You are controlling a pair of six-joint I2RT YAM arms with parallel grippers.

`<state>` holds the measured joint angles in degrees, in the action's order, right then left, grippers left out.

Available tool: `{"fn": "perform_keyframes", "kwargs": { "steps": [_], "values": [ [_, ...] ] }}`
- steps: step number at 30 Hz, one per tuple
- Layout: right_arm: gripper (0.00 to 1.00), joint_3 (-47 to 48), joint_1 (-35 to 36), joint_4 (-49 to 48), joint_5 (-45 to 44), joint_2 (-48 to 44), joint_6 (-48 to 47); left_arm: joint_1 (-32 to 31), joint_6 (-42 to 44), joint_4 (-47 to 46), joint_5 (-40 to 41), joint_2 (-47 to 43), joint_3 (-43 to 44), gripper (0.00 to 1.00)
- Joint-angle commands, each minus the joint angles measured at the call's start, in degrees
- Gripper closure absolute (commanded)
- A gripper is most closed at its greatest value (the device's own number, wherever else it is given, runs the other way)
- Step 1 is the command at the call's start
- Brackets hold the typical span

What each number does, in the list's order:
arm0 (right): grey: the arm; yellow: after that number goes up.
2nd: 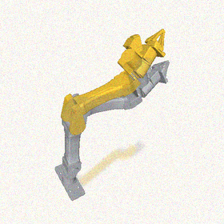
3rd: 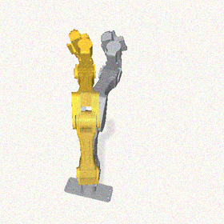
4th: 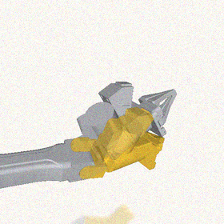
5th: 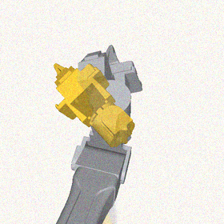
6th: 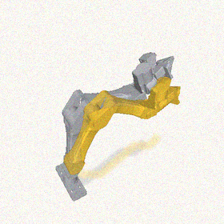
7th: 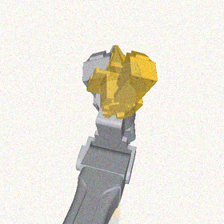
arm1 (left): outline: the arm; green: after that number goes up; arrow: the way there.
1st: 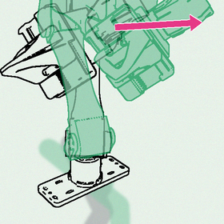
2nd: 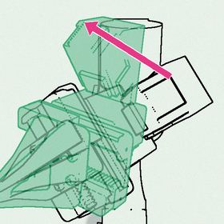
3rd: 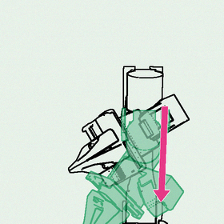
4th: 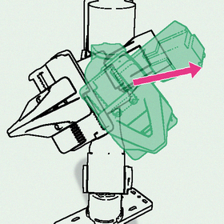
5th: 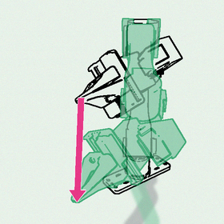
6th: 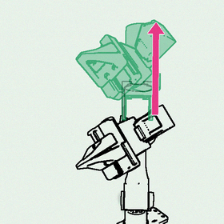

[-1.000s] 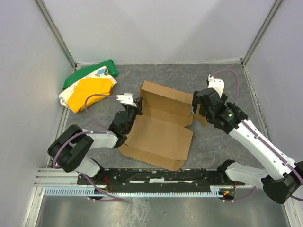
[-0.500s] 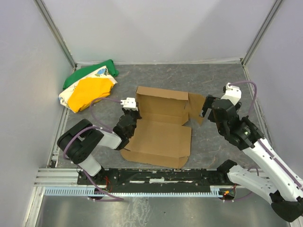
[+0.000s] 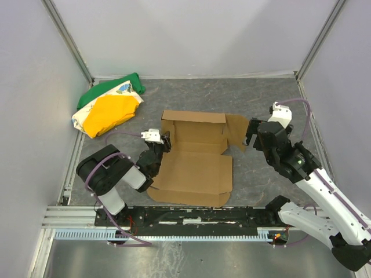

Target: Fold the paper box

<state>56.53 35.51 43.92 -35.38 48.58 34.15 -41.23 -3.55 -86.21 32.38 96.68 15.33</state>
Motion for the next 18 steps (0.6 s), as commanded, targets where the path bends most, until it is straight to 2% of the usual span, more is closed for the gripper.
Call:
{"fn": "perform_keyframes", "kwargs": {
  "steps": [1,4,7,8,10,13,15,18],
  "values": [
    [0.01,0.0,-0.1,-1.5,1.4,-1.5,-1.2,-0.1,0.2,-12.8,-4.3,-2.2,-1.9,0.49],
    [0.01,-1.0,-0.2,-1.6,1.4,-2.8,-1.1,-0.1,-1.0,-12.6,-6.3,-6.9,-4.2,0.48],
    [0.01,-1.8,-0.1,-1.5,1.4,-3.9,-1.2,-0.1,-1.5,-7.6,-10.8,-19.2,-6.6,0.48],
    [0.01,-2.0,-0.2,-1.5,1.4,-4.1,-1.2,-0.1,-1.4,-2.3,-11.8,-23.9,-6.2,0.49],
    [0.01,-2.5,-0.1,-1.6,1.8,-4.4,-1.3,-0.1,-1.7,14.8,-14.3,-34.6,-2.9,0.48],
    [0.01,-3.4,-0.1,-2.0,2.3,-4.9,-1.2,-0.1,-1.8,36.9,-14.0,-45.5,6.9,0.46],
    [0.01,-4.0,-0.2,-2.4,2.6,-5.2,-1.1,-0.1,-3.2,46.3,-10.8,-46.8,13.4,0.44],
    [0.01,-5.3,-0.1,-3.3,3.3,-5.8,-1.0,-0.2,1.0,59.3,-12.3,-43.4,23.0,0.48]
  ]
}}
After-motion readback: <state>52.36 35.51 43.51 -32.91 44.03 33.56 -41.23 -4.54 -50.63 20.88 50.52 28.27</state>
